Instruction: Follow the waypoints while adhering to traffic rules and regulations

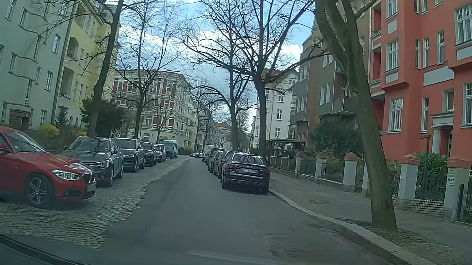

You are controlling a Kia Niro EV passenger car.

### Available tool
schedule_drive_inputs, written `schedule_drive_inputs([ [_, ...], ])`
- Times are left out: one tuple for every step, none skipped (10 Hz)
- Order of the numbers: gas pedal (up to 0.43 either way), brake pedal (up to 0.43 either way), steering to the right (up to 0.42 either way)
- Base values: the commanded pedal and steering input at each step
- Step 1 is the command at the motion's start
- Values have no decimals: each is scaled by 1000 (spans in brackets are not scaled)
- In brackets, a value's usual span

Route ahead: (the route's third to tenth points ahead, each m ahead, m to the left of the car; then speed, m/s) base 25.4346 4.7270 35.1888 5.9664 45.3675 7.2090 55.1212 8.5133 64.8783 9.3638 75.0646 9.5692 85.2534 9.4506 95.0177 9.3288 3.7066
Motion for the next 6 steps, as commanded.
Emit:
schedule_drive_inputs([
  [47, 30, 22],
  [47, 30, -27],
  [47, 30, -58],
  [47, 30, -79],
  [47, 30, -104],
  [47, 30, -124],
])
